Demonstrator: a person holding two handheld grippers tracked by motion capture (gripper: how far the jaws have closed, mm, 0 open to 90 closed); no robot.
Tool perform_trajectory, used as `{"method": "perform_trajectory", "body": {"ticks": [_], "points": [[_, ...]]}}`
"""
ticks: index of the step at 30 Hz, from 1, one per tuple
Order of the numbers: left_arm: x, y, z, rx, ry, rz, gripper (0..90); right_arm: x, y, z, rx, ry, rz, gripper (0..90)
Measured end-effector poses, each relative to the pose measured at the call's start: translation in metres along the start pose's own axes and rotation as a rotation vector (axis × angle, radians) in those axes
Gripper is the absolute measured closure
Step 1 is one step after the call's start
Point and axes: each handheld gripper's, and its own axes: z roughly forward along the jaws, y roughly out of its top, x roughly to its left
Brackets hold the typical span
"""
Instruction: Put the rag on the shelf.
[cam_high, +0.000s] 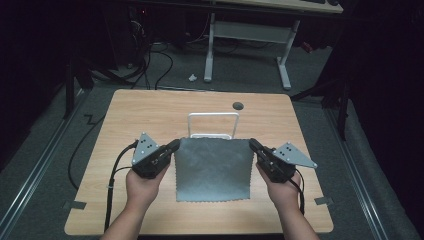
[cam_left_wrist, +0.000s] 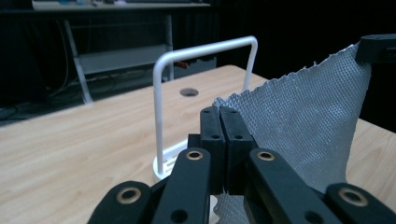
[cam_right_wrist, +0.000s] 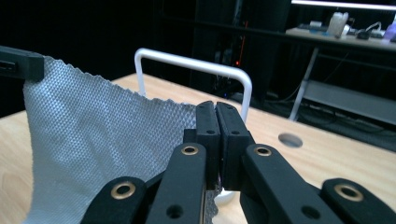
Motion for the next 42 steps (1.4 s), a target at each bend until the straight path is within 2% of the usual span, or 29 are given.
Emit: {"method": "perform_trajectory", "body": {"ticks": [9,18,21,25,32,35,37,42], "points": [[0.001,0.032,-0.011,-0.074,0.013,0.027,88.9,0.002,0.029,-0.002,-0.062,-0.003,-0.015,89.5],[0.007,0.044,-0.007,-0.072,0.037,0.052,89.0,-0.003,0.044,0.003,-0.071,-0.012,-0.033,89.6],[0.015,0.052,-0.001,-0.072,0.042,0.051,89.0,-0.010,0.051,0.007,-0.070,-0.028,-0.031,89.7],[0.019,0.065,0.009,-0.074,0.073,0.107,89.0,-0.017,0.063,0.015,-0.087,-0.035,-0.026,89.7],[0.033,0.084,0.033,-0.061,0.120,0.136,89.1,-0.031,0.078,0.035,-0.100,-0.051,-0.010,89.7],[0.041,0.088,0.045,-0.047,0.138,0.140,89.1,-0.039,0.083,0.046,-0.114,-0.053,0.000,89.8],[0.046,0.091,0.054,-0.046,0.150,0.141,89.1,-0.046,0.088,0.059,-0.107,-0.063,0.012,89.8],[0.055,0.096,0.074,-0.048,0.187,0.148,89.1,-0.059,0.090,0.076,-0.100,-0.065,0.028,89.8]]}}
